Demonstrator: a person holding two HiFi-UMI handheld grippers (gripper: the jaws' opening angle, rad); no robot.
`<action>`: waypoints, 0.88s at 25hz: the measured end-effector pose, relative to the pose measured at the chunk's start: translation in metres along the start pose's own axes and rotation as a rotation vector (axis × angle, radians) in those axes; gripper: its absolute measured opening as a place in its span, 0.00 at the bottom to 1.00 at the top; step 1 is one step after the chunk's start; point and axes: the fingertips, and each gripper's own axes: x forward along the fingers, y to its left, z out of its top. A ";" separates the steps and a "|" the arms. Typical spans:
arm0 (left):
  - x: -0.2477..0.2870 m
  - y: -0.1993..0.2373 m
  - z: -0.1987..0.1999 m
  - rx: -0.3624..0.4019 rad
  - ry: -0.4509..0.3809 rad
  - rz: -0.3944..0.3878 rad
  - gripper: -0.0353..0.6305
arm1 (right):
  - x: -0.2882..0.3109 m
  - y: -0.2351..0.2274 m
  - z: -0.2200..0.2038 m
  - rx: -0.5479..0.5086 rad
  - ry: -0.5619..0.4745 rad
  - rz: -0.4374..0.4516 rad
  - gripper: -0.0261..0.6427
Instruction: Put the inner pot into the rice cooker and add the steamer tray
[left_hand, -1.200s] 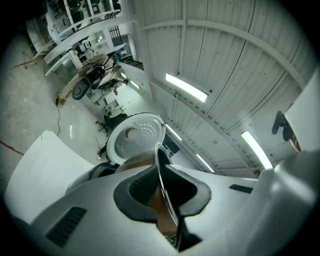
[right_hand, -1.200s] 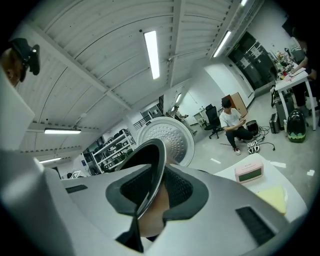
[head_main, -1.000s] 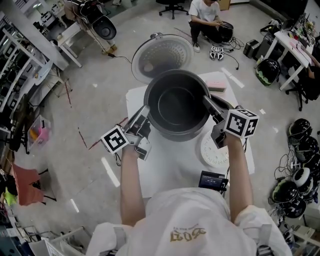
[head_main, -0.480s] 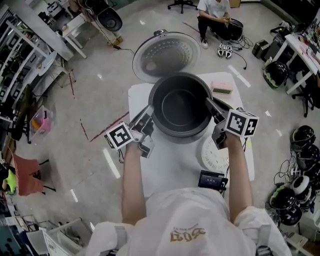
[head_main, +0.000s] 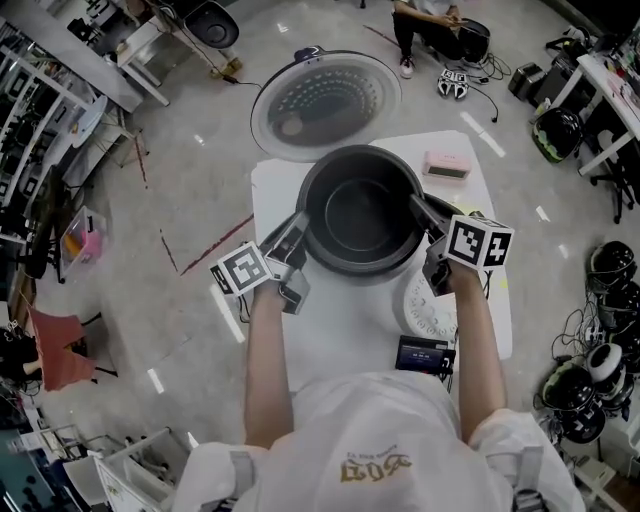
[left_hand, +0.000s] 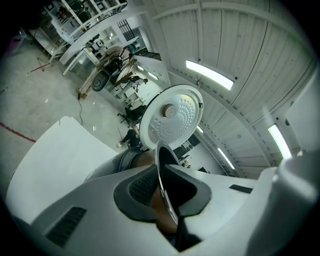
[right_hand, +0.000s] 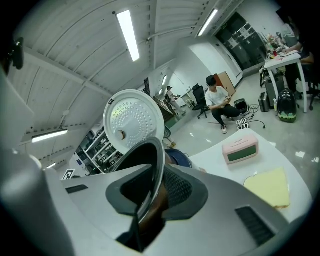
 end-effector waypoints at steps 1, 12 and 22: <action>0.000 0.003 0.000 -0.001 0.003 0.006 0.13 | 0.002 0.000 -0.001 -0.001 0.005 -0.001 0.17; 0.002 0.013 -0.006 0.043 0.045 0.063 0.13 | 0.008 -0.001 -0.003 -0.141 0.016 -0.071 0.19; 0.003 0.020 -0.016 0.172 0.136 0.137 0.18 | 0.012 -0.011 -0.012 -0.267 0.047 -0.169 0.20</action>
